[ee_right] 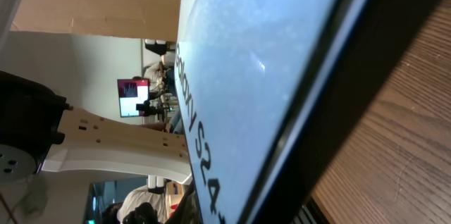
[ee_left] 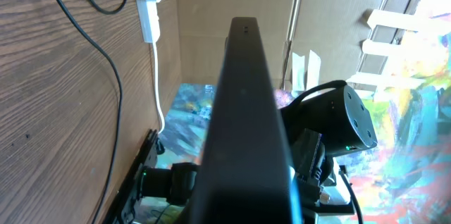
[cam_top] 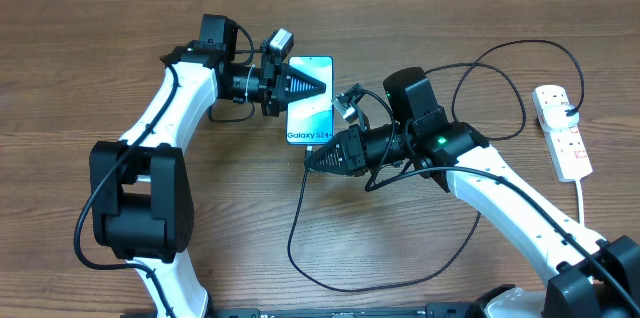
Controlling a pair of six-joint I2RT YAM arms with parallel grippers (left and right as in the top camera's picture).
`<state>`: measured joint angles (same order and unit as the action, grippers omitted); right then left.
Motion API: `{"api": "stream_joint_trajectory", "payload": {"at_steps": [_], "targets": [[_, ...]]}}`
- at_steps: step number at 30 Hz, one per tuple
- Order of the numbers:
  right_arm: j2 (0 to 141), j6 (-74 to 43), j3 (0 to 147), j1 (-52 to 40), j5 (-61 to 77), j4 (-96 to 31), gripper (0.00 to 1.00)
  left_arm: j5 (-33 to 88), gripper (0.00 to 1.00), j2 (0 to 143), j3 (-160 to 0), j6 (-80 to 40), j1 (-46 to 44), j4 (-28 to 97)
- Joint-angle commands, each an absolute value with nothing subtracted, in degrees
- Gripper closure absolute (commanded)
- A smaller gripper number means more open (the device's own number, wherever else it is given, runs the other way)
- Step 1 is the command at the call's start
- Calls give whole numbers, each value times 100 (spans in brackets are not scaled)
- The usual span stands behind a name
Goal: Plug charger to phone and switch on socket
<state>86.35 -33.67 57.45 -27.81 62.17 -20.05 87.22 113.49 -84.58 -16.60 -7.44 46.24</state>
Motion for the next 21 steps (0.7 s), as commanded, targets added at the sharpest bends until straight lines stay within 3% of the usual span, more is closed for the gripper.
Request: {"api": "stream_joint_trajectory", "payload": {"at_steps": [1,21], "targets": [[8578,-3433,5894,-2805,6047,-1852,96,9059,96,11257,-8534,-1684,-797,4641],[8578,-3472,5894,-2801,6692,-1636,96,9061,96,11257,-8534,-1490,-797,4431]]}}
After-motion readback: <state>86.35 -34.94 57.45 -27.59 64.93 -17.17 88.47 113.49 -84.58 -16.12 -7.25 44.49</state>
